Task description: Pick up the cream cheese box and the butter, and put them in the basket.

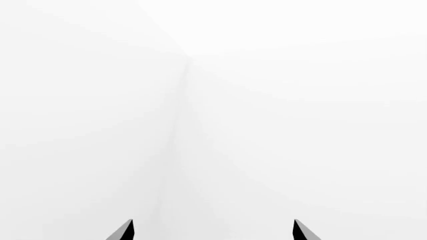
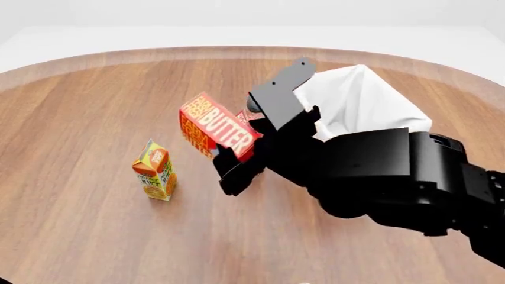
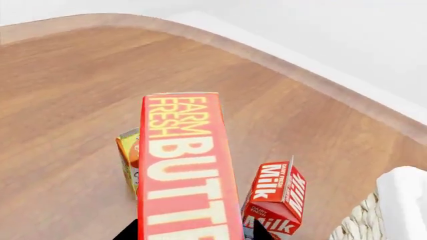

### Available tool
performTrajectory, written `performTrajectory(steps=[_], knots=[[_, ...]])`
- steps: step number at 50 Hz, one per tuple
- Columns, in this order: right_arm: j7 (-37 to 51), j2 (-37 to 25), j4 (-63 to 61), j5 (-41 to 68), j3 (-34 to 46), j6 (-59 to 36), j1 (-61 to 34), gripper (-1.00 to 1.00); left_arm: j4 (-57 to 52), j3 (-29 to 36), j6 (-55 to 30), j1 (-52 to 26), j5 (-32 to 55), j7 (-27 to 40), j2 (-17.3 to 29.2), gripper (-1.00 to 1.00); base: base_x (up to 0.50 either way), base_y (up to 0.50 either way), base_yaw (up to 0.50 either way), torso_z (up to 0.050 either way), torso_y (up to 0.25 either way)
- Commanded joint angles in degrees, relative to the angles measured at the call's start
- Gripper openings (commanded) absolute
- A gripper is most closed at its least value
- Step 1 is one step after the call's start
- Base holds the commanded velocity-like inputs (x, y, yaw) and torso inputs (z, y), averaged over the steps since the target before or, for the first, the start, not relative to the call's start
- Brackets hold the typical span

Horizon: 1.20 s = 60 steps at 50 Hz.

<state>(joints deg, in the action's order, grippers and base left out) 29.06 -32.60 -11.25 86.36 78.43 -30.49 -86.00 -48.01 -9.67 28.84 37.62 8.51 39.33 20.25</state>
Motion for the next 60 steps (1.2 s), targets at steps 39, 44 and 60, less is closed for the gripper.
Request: performTrajectory(steps=[39, 44, 60], knots=[[10.2, -4.3, 18.3, 6.9, -11.8, 0.2, -10.5, -1.0, -2.4, 0.5, -2.3, -0.1, -0.7, 0.4, -0.2, 1.0, 0.0, 0.0, 0.0, 0.0, 0.001], [10.6, -4.3, 19.7, 6.6, -11.8, 0.5, -10.3, -1.0, -1.5, 0.2, -1.5, -0.2, -0.3, 0.3, 0.0, 1.0, 0.0, 0.0, 0.0, 0.0, 0.0], [13.1, -4.7, 25.1, 5.7, -12.1, 2.3, -8.8, -1.0, -1.0, 0.0, -0.9, -0.2, -0.1, 0.2, 0.0, 1.0, 0.0, 0.0, 0.0, 0.001, 0.002]])
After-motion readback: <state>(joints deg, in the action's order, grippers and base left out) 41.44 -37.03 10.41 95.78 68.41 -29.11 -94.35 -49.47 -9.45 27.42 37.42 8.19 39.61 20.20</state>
